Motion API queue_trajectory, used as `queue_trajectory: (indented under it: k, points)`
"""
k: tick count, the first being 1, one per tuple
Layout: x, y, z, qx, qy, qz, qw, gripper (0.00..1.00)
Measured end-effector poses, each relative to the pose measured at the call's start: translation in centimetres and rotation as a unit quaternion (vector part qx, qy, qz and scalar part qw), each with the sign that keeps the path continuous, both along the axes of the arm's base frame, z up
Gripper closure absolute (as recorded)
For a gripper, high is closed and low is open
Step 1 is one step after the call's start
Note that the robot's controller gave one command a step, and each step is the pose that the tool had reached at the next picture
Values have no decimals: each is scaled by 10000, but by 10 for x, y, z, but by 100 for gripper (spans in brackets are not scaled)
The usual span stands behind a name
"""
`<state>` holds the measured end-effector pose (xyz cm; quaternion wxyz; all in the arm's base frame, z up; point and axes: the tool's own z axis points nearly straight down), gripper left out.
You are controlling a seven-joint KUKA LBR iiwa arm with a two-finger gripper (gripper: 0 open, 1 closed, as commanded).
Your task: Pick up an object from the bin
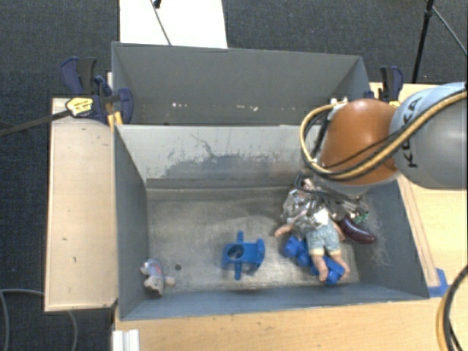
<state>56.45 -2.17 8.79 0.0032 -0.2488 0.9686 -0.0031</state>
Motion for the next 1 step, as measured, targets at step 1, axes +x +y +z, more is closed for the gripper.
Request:
queue_trajectory:
  k: [1]
  points:
    - [9,4,122,26,29,265,9996,100]
